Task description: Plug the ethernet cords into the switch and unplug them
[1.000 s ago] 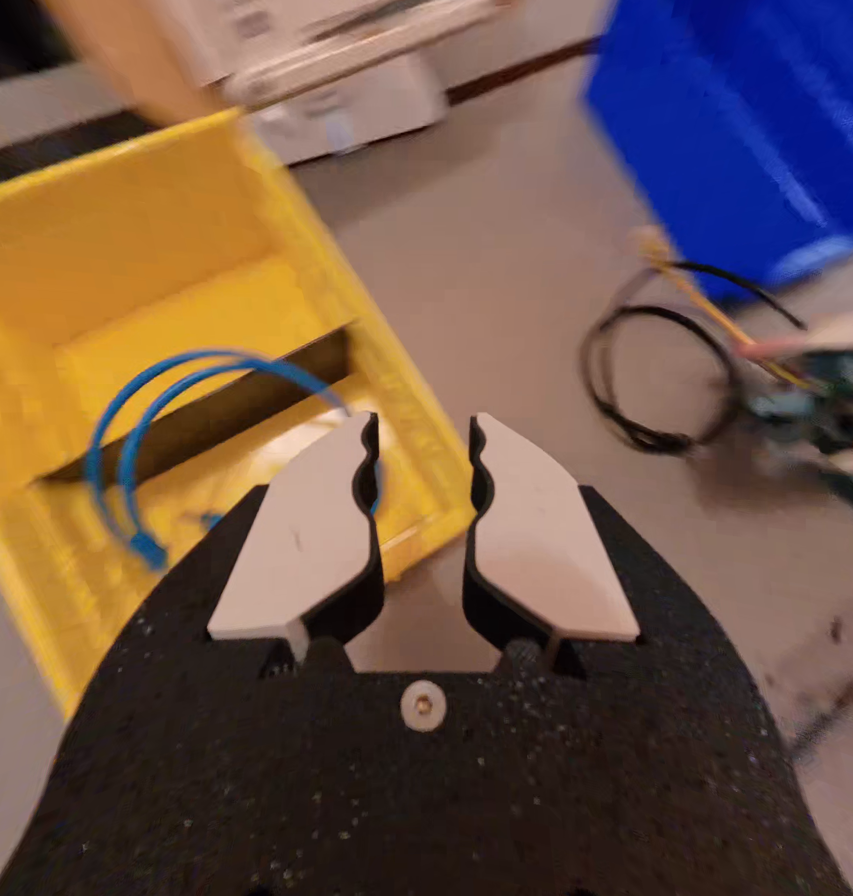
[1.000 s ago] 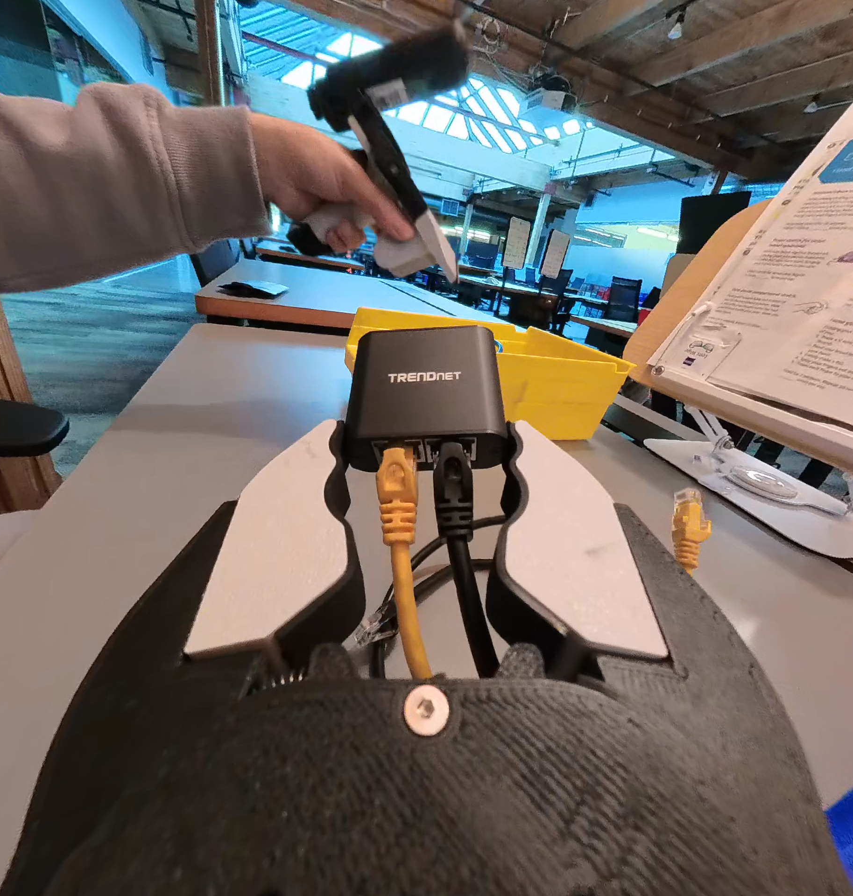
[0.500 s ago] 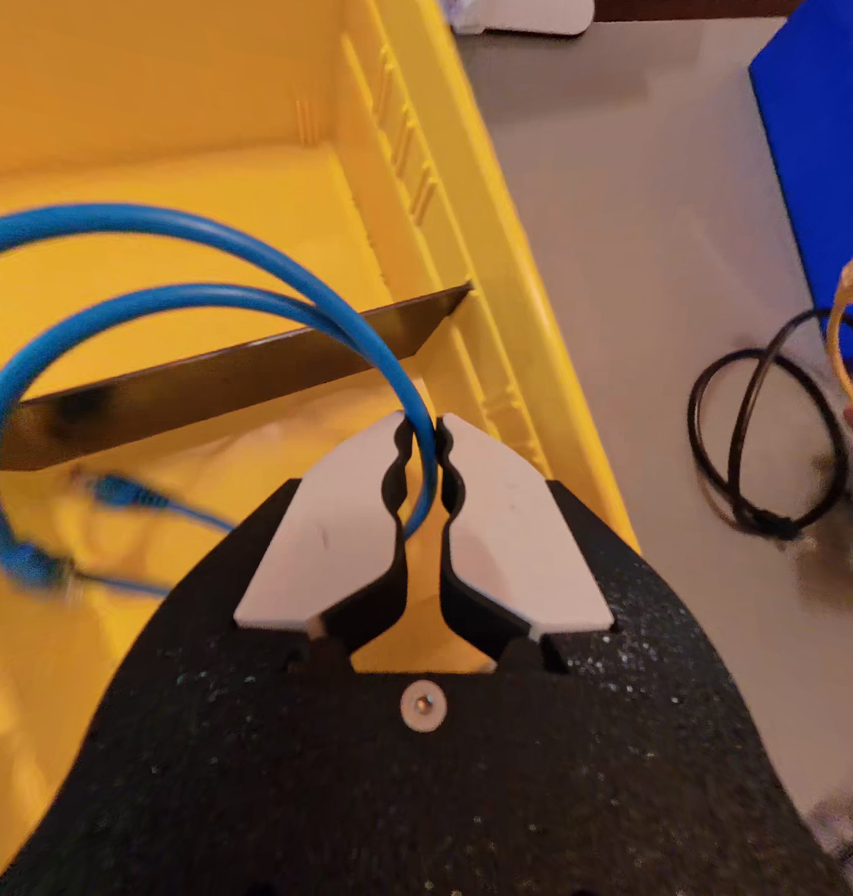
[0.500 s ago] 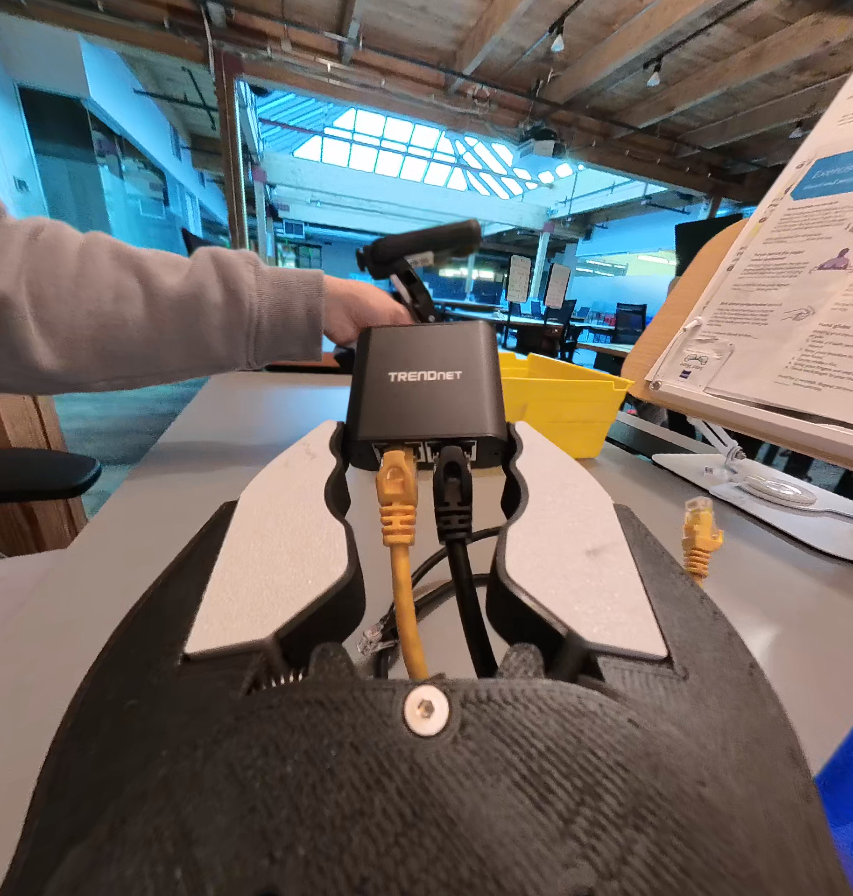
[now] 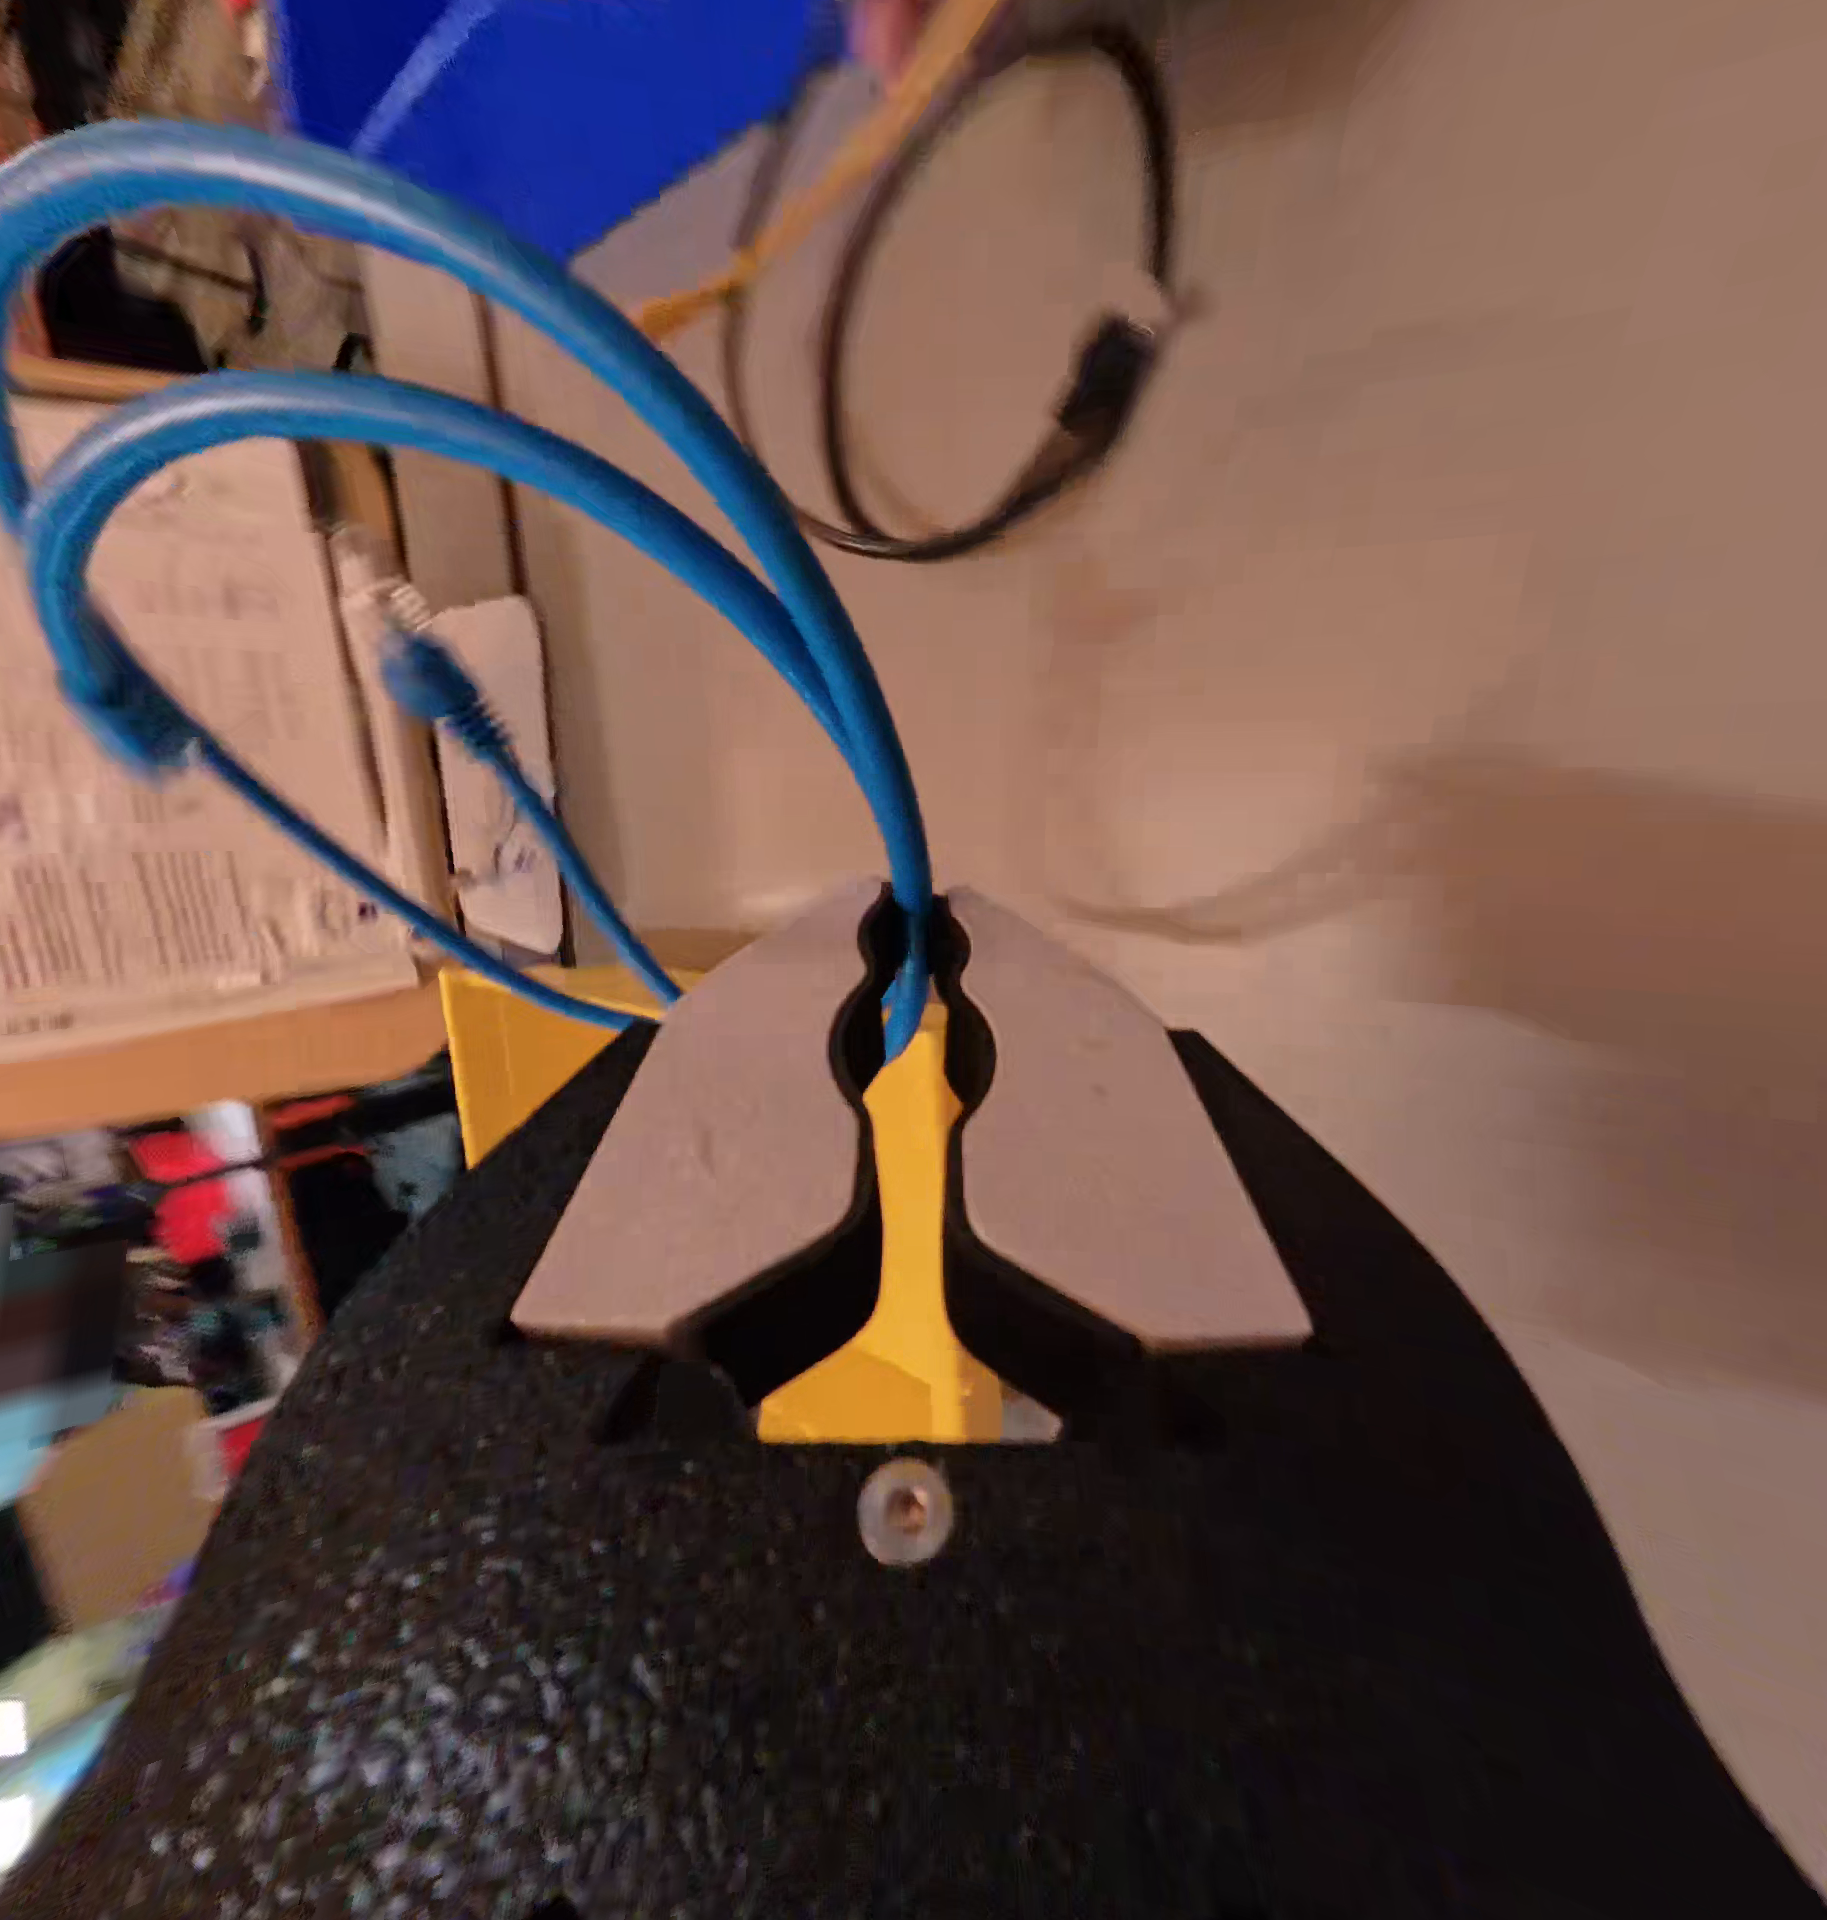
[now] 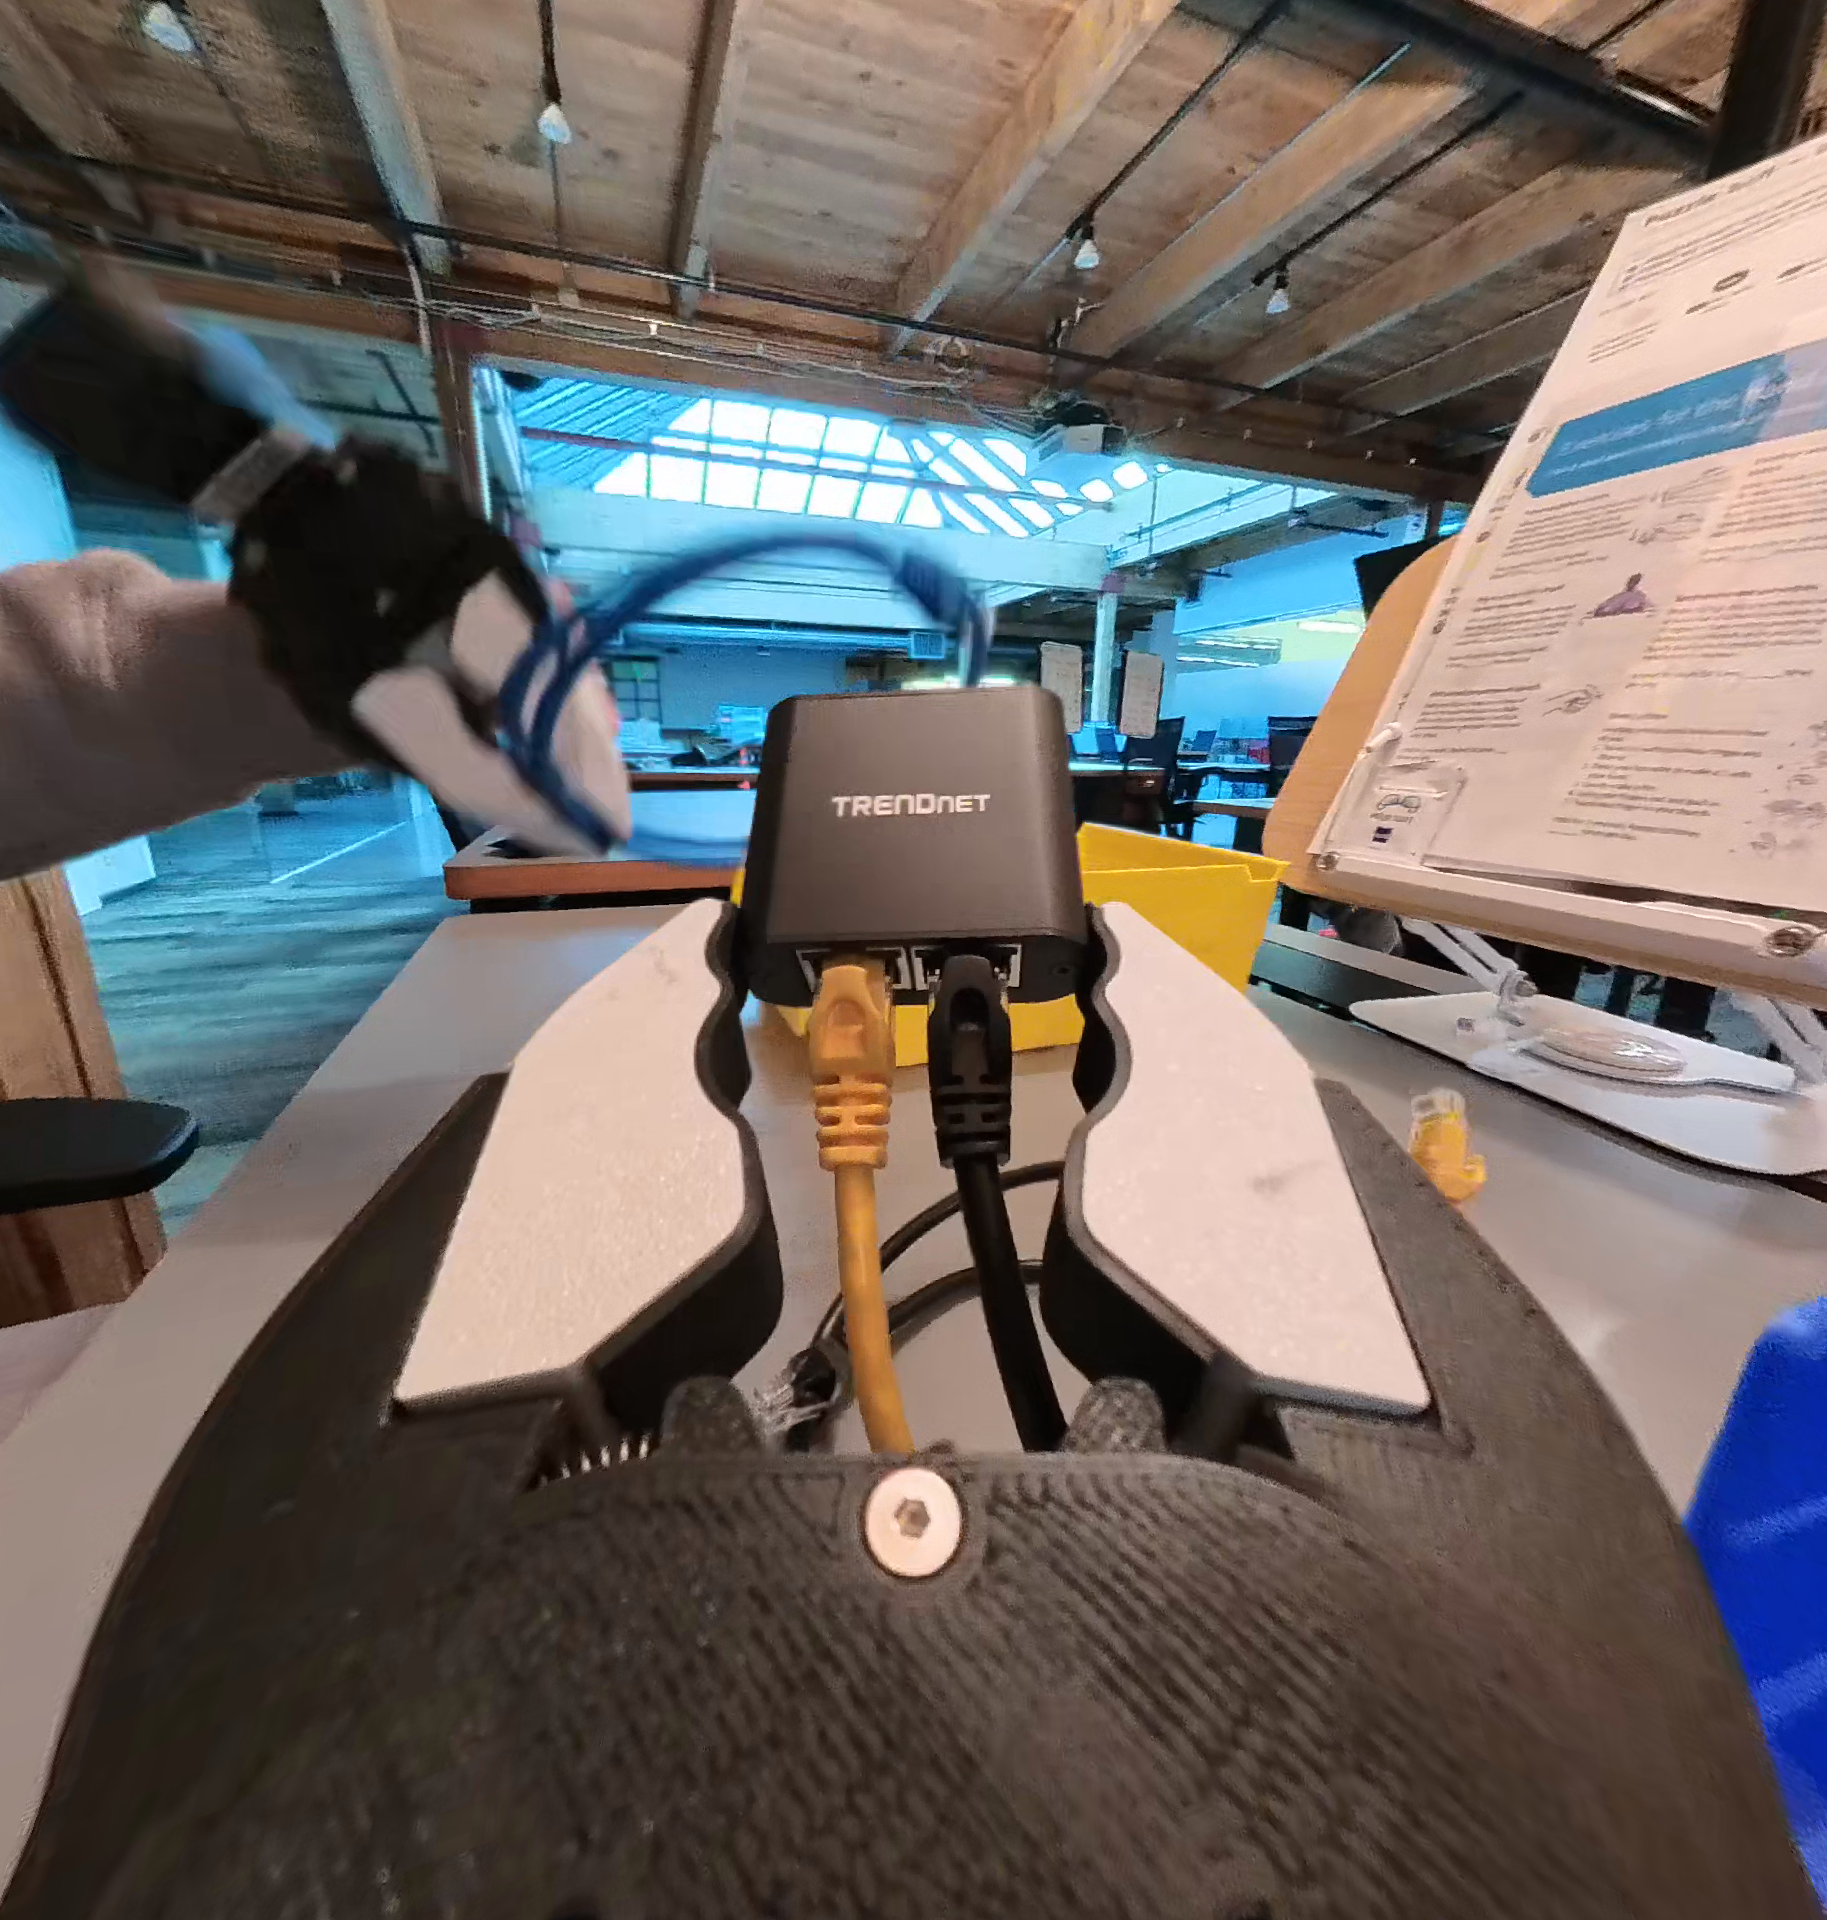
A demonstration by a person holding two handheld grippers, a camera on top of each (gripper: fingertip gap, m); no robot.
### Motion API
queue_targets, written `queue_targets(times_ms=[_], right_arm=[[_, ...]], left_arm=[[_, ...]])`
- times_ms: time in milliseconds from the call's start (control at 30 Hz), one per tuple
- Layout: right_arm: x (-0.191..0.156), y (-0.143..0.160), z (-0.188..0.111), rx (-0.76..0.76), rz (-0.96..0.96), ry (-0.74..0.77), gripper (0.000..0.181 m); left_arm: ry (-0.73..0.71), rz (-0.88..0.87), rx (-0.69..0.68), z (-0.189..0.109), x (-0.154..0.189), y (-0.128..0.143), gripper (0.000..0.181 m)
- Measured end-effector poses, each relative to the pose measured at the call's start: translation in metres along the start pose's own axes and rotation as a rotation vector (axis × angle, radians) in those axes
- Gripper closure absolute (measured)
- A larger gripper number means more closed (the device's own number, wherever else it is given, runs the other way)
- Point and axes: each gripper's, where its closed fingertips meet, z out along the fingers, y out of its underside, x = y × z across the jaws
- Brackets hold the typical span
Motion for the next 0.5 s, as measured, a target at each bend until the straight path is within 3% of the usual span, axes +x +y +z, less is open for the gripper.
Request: queue_targets(times_ms=[33, 133, 233, 400, 500], right_arm=[[0.0, -0.001, -0.001, -0.002, -0.002, -0.001, 0.119], [-0.001, -0.003, -0.003, -0.015, -0.022, 0.012, 0.119], [-0.004, 0.004, -0.004, -0.041, -0.03, 0.014, 0.119], [-0.006, 0.006, -0.001, -0.052, -0.037, -0.006, 0.119], [-0.006, 0.005, -0.002, -0.048, -0.019, -0.016, 0.119]], left_arm=[[0.011, 0.086, -0.031, 0.011, 0.019, 0.003, 0.176], [0.027, 0.244, -0.084, 0.036, 0.062, 0.014, 0.176], [0.019, 0.328, -0.132, 0.049, 0.082, 0.031, 0.176], [0.076, 0.231, -0.063, 0.053, 0.101, 0.037, 0.173], [0.222, 0.04, -0.033, 0.047, 0.113, 0.037, 0.156]])
